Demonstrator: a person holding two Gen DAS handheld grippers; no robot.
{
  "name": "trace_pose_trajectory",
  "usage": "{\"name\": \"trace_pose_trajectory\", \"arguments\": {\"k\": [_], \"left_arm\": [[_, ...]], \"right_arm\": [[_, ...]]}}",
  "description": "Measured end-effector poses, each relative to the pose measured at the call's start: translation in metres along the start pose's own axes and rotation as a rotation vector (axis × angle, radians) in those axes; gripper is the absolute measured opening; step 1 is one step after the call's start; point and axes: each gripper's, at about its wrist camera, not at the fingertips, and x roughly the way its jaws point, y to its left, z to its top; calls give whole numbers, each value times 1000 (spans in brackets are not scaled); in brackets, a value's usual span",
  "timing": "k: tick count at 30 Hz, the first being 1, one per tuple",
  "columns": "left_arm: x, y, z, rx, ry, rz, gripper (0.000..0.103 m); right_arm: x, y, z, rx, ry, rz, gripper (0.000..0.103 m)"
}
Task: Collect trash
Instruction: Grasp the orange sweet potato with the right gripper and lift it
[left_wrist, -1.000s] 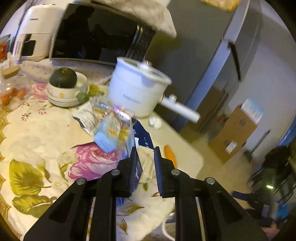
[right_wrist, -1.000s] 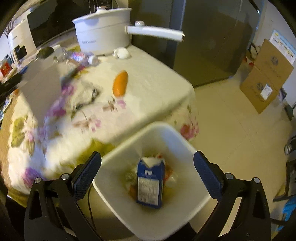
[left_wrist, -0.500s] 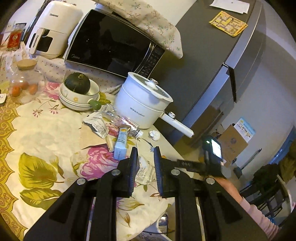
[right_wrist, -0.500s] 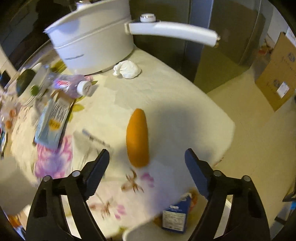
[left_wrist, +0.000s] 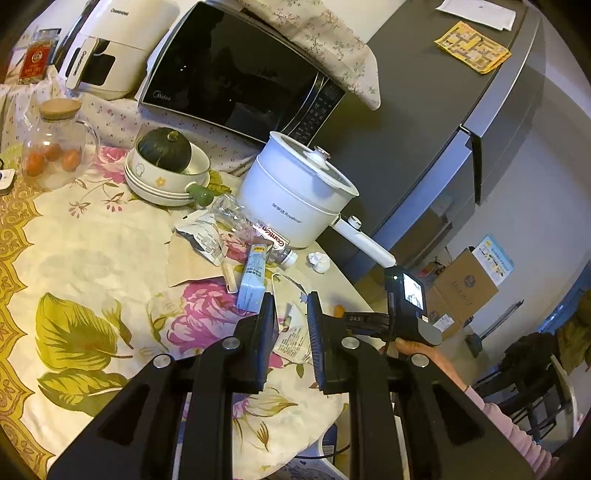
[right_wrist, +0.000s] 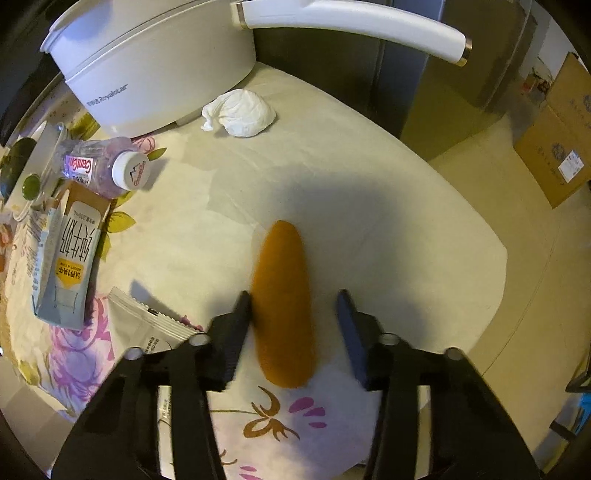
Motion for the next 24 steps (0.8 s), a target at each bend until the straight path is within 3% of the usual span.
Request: {"name": "trace_pose_trajectory", "arguments": {"k": [2,5,13,19,24], "left_arm": [[1,0,0,0,2,5,18],[2,0,-1,-6,6,4,18],[-5,-10,1,-4,-14,-25,18],[-7,-26,-1,14,-16,-60,18],[-8,-43,-5,34,-10,-90,19]], "right_arm": [[-2,-1,-4,-11,-3,-4,15],[-11,-7,-11,-12,-21,7,12],[-76,-16,-47,-124,-163,3,12],[-123,-28,-84,-179,-224,19,12],[-140,-46,-116,-221,-227,-1,12]]}}
